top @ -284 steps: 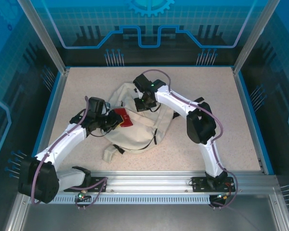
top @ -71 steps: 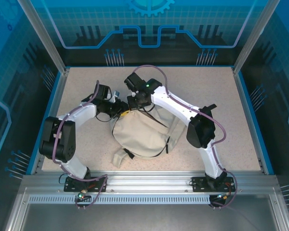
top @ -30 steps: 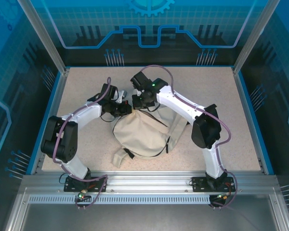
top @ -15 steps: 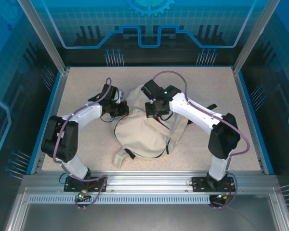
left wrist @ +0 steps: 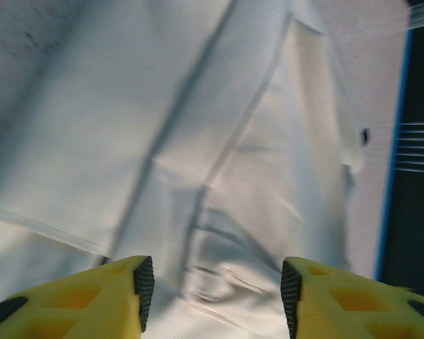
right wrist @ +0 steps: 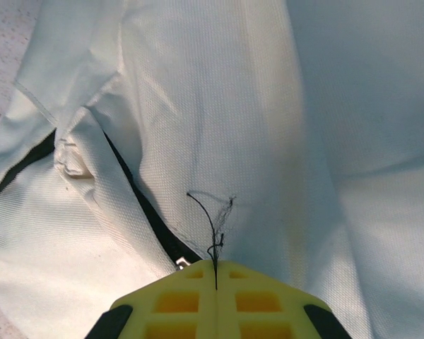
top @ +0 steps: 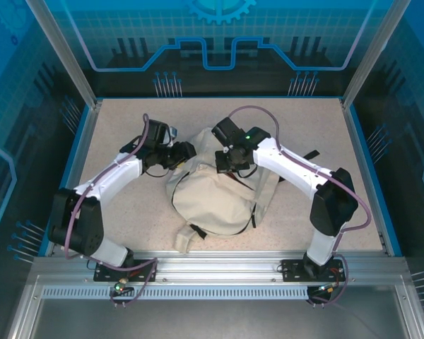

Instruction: Pack the student bag

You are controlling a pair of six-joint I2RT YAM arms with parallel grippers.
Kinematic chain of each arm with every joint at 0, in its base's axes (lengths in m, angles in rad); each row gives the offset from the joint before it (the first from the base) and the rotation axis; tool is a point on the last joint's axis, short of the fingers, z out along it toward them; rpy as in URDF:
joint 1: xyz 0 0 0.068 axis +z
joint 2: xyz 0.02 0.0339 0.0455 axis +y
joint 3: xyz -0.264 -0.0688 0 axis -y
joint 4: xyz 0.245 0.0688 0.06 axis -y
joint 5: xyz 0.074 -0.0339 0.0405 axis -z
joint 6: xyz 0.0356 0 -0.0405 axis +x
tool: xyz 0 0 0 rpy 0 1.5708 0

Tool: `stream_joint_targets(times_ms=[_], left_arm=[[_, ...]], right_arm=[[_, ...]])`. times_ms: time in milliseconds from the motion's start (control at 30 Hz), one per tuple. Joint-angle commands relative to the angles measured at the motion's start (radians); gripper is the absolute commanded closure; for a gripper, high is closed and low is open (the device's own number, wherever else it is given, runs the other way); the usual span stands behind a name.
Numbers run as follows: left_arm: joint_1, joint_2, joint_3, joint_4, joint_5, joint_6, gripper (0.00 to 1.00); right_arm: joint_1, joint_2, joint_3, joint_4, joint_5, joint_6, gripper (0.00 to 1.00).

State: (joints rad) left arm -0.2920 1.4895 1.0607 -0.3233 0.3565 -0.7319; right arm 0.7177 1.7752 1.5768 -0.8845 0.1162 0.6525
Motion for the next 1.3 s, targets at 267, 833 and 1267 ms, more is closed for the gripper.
stream_joint_targets(times_ms=[267, 833, 1267], left_arm=[[-0.097, -0.009, -0.096, 0.111, 0.081, -0.372, 0.52], [-0.120, 0.144, 0.002, 0.035, 0.036, -0.354, 0.51], [-0.107, 0.116, 0.025, -0.066, -0.094, -0.278, 0.97]], right_arm=[[-0.023, 0.032, 0.009, 0.064, -0.074, 0.022, 1.00], [-0.023, 0.057, -0.012, 0.120, -0.153, 0.012, 1.00], [-0.015, 0.022, 0.035, 0.009, 0.013, -0.028, 1.00]])
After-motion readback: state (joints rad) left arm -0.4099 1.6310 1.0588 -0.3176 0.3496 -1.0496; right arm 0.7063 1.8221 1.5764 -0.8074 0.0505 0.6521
